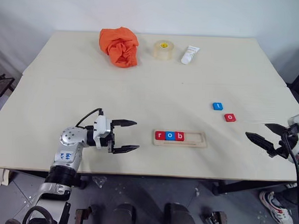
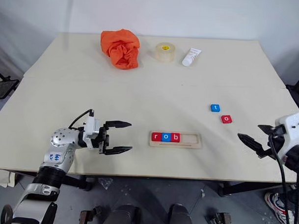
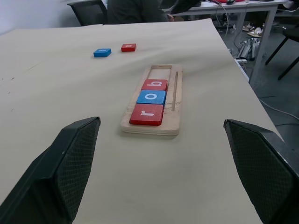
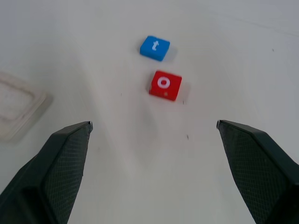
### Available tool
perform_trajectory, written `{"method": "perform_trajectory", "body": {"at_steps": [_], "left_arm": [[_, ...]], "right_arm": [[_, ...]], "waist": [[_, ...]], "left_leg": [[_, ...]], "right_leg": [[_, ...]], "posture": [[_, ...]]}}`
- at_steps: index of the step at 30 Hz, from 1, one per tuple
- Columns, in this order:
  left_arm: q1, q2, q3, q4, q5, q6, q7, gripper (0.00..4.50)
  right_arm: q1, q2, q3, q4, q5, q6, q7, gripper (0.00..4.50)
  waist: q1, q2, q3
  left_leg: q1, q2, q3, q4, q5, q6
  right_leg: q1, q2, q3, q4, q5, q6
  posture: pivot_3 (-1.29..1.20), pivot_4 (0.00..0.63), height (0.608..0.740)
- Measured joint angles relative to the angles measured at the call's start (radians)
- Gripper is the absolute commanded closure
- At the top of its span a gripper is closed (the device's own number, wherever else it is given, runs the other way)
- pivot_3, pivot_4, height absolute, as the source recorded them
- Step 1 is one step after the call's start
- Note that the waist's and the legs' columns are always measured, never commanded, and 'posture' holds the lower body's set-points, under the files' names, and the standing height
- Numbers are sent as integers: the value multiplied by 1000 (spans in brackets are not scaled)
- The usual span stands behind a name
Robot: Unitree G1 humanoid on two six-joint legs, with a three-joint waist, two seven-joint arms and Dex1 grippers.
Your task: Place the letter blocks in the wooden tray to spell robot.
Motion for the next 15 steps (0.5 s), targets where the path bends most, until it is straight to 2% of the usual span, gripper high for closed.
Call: {"method": "perform_trajectory", "body": {"at_steps": [8,15], "left_arm": [[67,2,4,-88,-1,16,45,0],[113,6,14,-134,-1,23,75,0]], "right_arm": [[-295,102,216,299,-121,-61,-137,33],[-412,165,271,492,-196,-167,-211,33]], "waist": [[-13,0,0],[-17,0,0]], "left_leg": [[0,0,-1,0,0,0],[0,0,-1,-1,0,0]], "right_leg": [[0,0,-1,1,0,0],[-1,0,-1,0,0,0]], "posture": [[0,150,740],[0,150,740]]}}
